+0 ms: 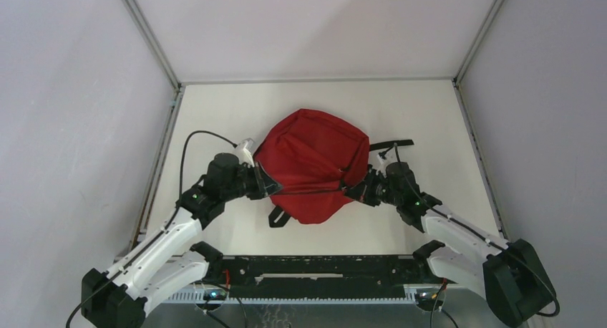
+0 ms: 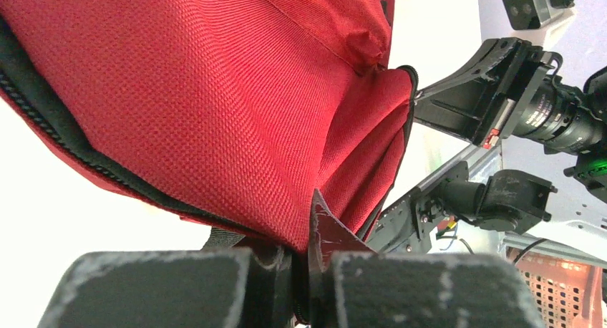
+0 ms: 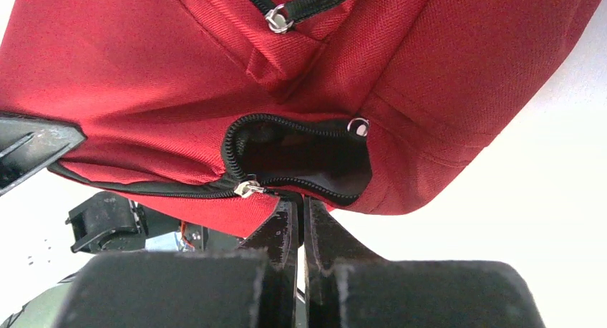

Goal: Pack the student bag
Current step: Zip the student bag at the center of the board.

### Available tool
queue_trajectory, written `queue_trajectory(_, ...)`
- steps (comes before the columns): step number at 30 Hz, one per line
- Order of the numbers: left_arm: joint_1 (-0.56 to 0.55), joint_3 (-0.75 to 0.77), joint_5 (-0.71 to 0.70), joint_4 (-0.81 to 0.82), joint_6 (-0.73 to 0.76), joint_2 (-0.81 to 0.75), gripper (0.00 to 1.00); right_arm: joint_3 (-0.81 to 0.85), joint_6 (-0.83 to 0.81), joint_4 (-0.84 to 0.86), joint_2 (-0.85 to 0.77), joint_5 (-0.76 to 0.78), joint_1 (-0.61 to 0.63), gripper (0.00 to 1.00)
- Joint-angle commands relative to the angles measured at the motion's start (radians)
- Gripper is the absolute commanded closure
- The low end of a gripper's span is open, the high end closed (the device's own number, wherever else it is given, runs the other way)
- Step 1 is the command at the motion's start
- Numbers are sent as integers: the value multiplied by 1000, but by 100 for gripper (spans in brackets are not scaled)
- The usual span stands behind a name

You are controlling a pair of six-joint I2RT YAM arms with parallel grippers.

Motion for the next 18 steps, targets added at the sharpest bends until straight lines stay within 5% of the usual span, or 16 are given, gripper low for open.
queue_trajectory(1, 46, 20, -140, -43, 38, -88, 100, -1, -55, -256, -58, 317, -106, 100)
queue_trajectory(7, 71, 9, -168, -70, 32, -106, 100, -1, -40, -381, -184, 356, -162, 100)
queue_trajectory(12, 79, 9, -151, -64, 31, -119, 100, 1, -154, -280, -215, 55, -152, 100)
queue_trajectory(13, 79, 11, -132, -56, 32, -112, 93, 11, -168, -273, -195, 19, -140, 100)
queue_trajectory(16, 78, 26, -40, -33, 43, -80, 35, 67, -190, -324, -100, 93, -64, 100)
queue_trajectory(18, 56, 36, 7, -5, 64, -84, 19, 93, -186, -360, -20, 167, -18, 100)
